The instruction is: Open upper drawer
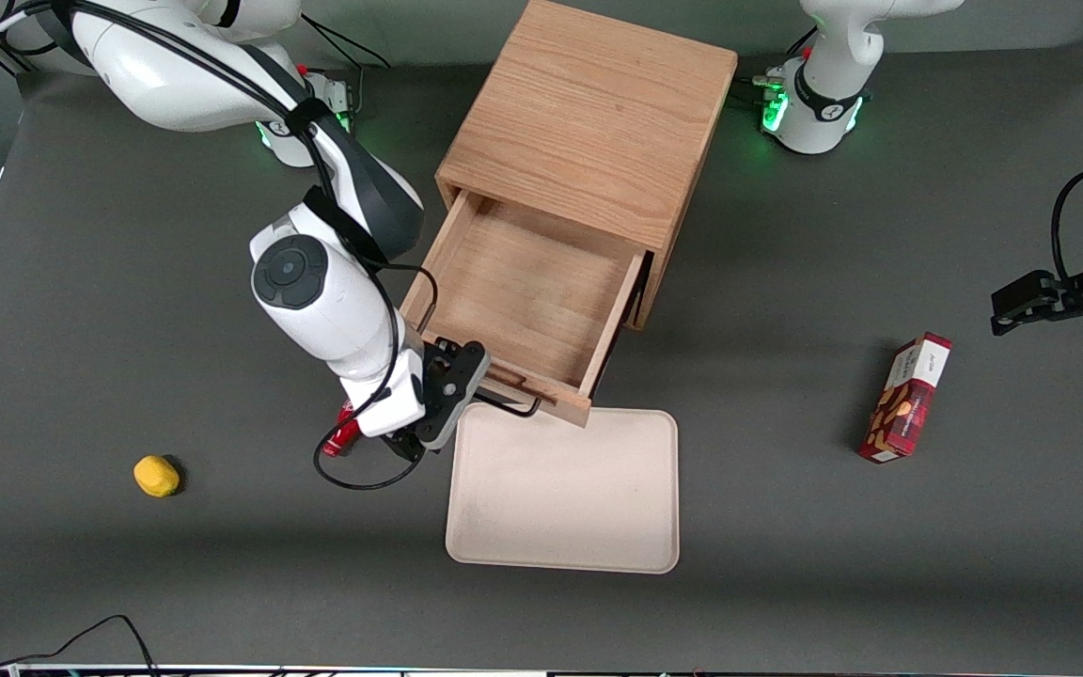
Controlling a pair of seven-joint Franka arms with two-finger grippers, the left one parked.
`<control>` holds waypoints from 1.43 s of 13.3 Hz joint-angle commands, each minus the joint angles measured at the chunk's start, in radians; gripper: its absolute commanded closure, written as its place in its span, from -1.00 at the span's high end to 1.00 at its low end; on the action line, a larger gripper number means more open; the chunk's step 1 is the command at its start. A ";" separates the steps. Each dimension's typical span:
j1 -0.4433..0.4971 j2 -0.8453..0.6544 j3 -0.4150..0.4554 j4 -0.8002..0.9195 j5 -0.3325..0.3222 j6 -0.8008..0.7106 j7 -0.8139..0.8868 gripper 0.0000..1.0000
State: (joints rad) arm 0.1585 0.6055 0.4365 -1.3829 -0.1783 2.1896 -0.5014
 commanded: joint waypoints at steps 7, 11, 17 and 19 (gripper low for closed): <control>0.000 0.031 -0.061 0.044 0.225 0.042 -0.020 1.00; -0.002 0.020 -0.059 0.080 0.286 0.036 -0.023 1.00; -0.069 -0.128 -0.096 0.077 0.482 -0.155 -0.006 1.00; -0.086 -0.200 -0.175 0.077 0.487 -0.293 0.036 1.00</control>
State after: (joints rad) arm 0.0893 0.4930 0.3250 -1.2808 0.2726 2.0002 -0.4966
